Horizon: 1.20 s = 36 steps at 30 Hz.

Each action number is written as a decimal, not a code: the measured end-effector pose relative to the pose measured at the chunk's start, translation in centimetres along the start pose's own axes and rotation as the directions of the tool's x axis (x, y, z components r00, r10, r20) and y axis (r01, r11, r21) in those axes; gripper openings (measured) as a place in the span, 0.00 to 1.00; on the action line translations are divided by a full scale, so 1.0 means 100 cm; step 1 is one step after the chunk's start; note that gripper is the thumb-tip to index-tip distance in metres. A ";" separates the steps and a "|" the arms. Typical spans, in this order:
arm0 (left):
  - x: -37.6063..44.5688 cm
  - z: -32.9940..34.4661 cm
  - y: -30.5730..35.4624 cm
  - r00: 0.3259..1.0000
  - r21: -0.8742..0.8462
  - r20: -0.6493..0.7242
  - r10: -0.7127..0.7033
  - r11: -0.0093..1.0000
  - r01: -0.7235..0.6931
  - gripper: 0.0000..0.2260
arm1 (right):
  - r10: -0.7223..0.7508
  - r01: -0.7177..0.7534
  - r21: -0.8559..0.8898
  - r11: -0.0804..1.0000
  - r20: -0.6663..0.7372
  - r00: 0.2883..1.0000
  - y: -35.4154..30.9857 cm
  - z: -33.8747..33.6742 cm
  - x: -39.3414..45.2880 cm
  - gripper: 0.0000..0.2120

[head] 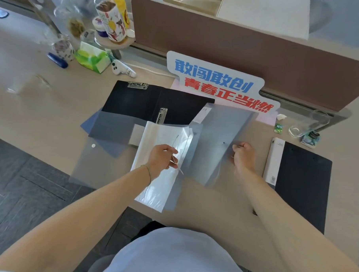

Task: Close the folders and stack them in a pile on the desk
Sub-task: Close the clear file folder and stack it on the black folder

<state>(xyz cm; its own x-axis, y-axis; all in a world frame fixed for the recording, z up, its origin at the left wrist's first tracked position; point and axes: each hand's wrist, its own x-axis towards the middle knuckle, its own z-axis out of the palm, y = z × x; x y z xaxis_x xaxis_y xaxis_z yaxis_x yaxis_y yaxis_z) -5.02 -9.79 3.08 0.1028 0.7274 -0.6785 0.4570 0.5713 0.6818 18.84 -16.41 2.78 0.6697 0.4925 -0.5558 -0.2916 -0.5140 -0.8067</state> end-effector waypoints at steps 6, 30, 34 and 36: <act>0.001 0.028 -0.003 0.997 0.063 0.075 -0.017 0.998 0.012 0.13 | -0.143 0.139 -0.041 0.989 -0.088 0.986 -0.023 -0.024 -0.006 0.05; 0.015 0.157 0.070 0.970 0.019 0.218 0.104 0.994 -0.111 0.09 | -0.394 0.383 -0.098 0.919 -0.175 0.902 -0.054 -0.165 -0.017 0.09; 0.006 0.178 0.073 0.952 0.077 0.290 0.095 0.990 -0.122 0.04 | -0.394 0.369 -0.209 0.906 -0.099 0.914 -0.034 -0.197 -0.005 0.18; 0.006 0.194 0.072 0.951 0.102 0.300 0.079 0.988 -0.114 0.07 | -0.362 0.335 -0.272 0.902 -0.056 0.930 -0.025 -0.213 0.001 0.30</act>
<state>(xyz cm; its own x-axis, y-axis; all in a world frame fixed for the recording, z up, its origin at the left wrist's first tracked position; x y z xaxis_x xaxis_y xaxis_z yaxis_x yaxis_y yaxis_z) 15.42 -12.63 2.29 0.3992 0.6223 -0.6733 0.5298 0.4429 0.7233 34.16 -30.04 9.05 0.7669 0.6050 -0.2139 0.1468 -0.4898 -0.8594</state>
